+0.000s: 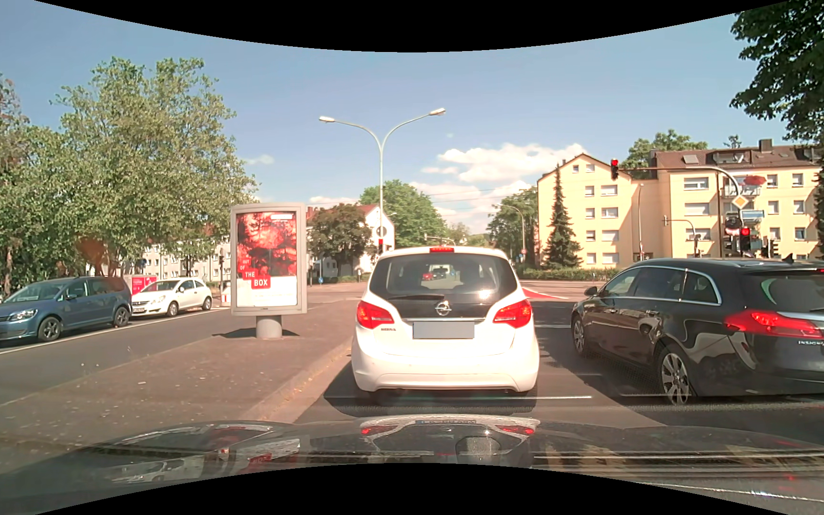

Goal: Follow the waypoints while adhering to traffic rules and regulations

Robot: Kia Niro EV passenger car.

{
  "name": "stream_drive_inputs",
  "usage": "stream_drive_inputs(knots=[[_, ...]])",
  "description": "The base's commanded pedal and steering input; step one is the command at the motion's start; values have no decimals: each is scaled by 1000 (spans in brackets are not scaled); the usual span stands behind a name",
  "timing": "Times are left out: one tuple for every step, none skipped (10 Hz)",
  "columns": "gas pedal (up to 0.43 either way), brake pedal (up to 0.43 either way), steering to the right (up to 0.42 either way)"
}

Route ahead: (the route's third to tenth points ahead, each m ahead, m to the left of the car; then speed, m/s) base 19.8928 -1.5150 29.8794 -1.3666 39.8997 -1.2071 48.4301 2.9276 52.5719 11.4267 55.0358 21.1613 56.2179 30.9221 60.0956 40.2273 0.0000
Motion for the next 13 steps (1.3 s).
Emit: stream_drive_inputs(knots=[[0,250,10],[0,250,10],[0,250,10],[0,250,10],[0,250,10],[0,256,10],[0,250,10],[0,250,10],[0,250,10],[0,250,10],[0,250,10],[0,250,10],[0,250,10]])
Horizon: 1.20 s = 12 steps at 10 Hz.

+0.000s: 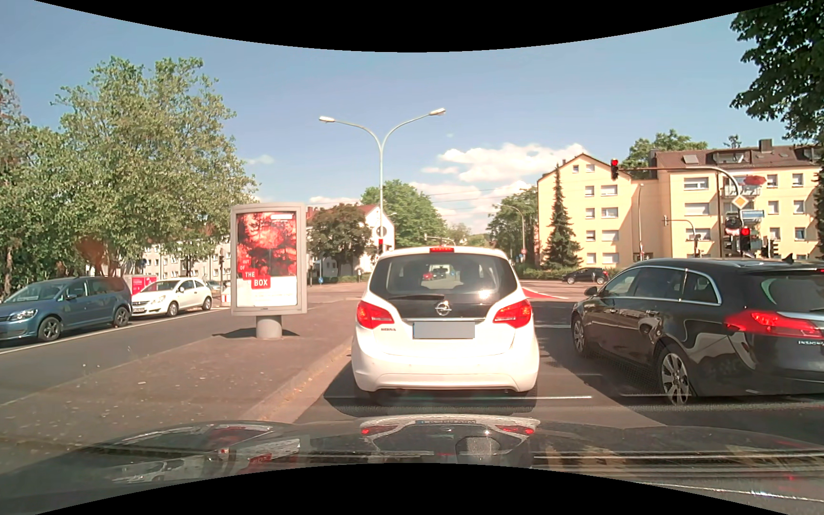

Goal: Follow the waypoints while adhering to traffic rules and regulations

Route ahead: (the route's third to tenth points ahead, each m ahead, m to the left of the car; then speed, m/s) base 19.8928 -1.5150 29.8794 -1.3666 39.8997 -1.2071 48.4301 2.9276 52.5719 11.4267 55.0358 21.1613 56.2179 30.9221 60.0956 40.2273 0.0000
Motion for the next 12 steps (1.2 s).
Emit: stream_drive_inputs(knots=[[0,250,10],[0,250,10],[0,250,10],[0,250,10],[0,250,10],[0,250,10],[0,250,10],[0,250,10],[0,250,10],[0,250,10],[0,250,10],[0,250,11]])
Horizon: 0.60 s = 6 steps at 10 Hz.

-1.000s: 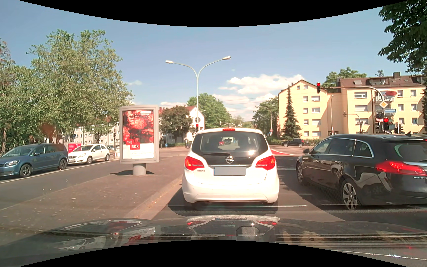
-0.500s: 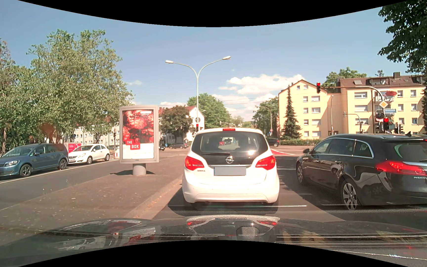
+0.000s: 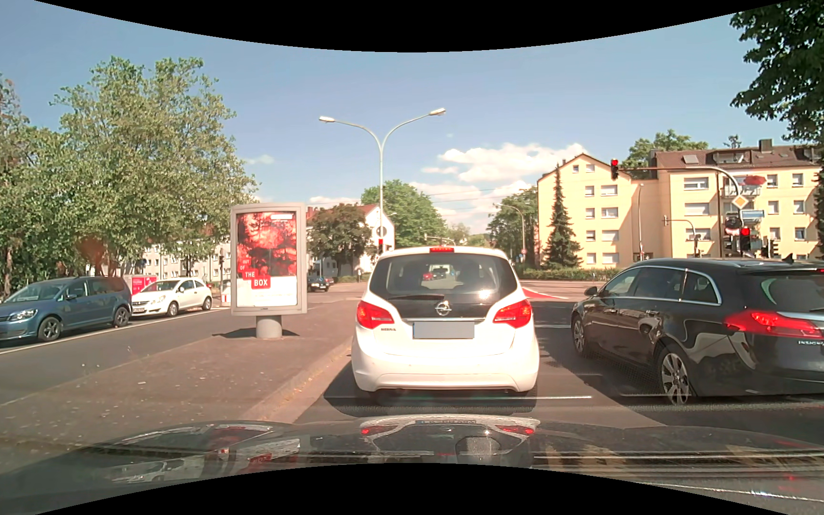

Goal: Follow the waypoints while adhering to traffic rules and regulations

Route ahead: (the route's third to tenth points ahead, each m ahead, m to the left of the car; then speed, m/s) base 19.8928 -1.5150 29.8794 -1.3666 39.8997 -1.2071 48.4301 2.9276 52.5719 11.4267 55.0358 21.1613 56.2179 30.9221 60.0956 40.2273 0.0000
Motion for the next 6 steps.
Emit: stream_drive_inputs(knots=[[0,250,10],[0,250,10],[0,250,10],[0,250,11],[0,250,11],[0,250,11]])
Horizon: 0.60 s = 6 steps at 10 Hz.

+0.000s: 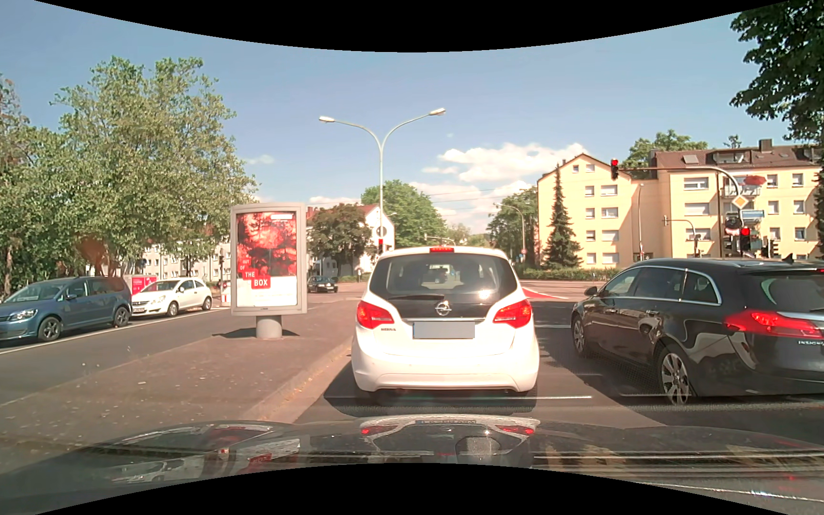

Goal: Follow the waypoints while adhering to traffic rules and regulations

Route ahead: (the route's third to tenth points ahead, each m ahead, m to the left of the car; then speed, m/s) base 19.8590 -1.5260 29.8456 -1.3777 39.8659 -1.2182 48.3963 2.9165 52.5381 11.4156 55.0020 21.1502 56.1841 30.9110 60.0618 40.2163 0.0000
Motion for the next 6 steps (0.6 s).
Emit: stream_drive_inputs(knots=[[0,250,11],[0,250,11],[0,250,10],[0,250,11],[0,250,11],[0,250,11]])
